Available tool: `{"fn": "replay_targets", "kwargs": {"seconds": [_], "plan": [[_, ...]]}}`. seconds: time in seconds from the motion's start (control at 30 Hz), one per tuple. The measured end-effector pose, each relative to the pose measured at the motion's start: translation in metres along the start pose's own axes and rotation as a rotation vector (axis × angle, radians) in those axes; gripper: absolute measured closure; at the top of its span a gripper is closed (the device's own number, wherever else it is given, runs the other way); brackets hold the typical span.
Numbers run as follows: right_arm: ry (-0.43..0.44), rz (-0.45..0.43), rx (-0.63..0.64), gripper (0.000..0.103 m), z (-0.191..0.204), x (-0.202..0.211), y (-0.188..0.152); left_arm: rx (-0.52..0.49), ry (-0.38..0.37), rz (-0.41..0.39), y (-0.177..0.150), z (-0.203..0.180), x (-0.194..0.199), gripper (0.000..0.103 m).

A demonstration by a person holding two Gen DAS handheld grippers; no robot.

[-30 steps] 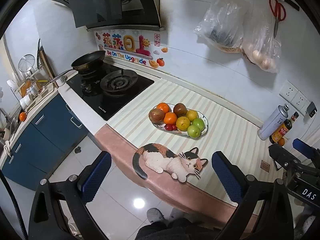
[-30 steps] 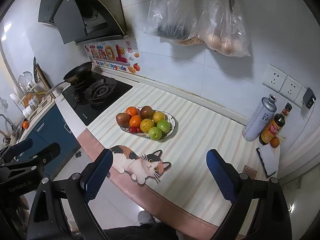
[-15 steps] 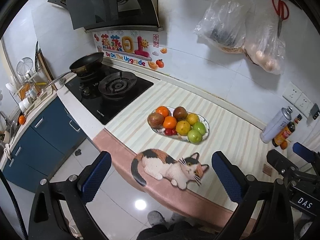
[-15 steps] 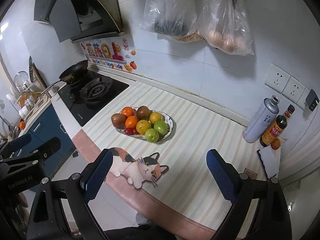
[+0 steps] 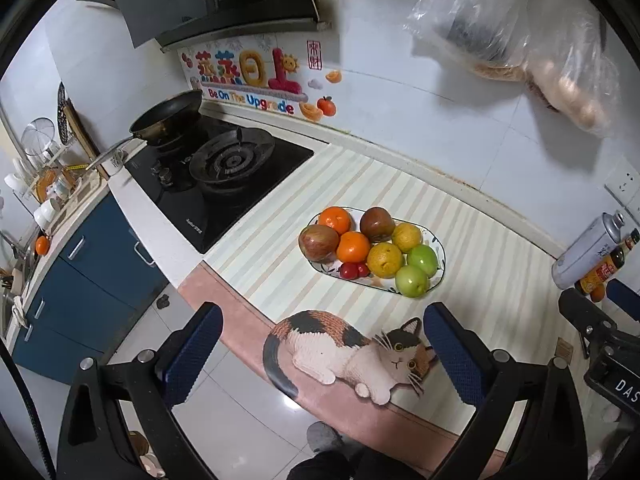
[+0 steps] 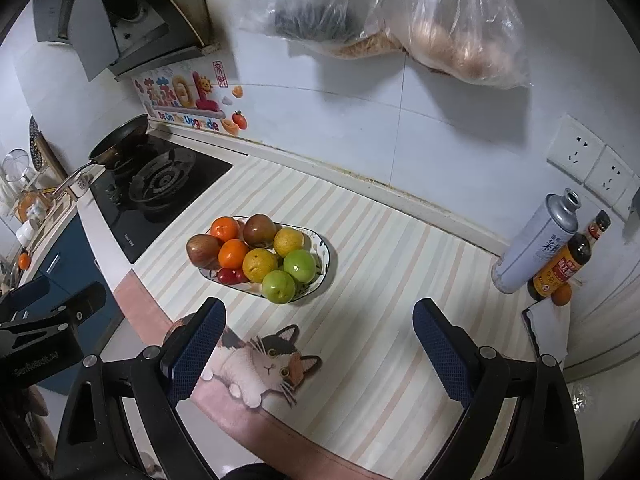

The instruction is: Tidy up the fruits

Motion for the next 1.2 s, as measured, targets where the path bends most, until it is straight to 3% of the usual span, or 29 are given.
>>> {"fn": "replay_targets", "kwargs": {"seconds": [0.43, 1.2], "plan": [[-0.007, 0.026, 0.012, 0.006, 0.010, -0.030, 0.005, 0.026, 0.012, 0.041, 0.005, 0.008, -0.035, 0.000], [0.017, 0.027, 0.003, 0.005, 0.007, -0.033, 0.005, -0.002, 0.005, 0.010, 0.011, -0.001, -0.030, 0.000]]}}
Point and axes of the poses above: each gripper's, at about its wrist camera, not at the fingertips, and x roughly against the way its jaws point, z to its left, y to its top, the point moved 9 cm from there along -x, roughly the way its jaws point, and after that the axes turned 14 degrees about -y, right-handed, at the moved point
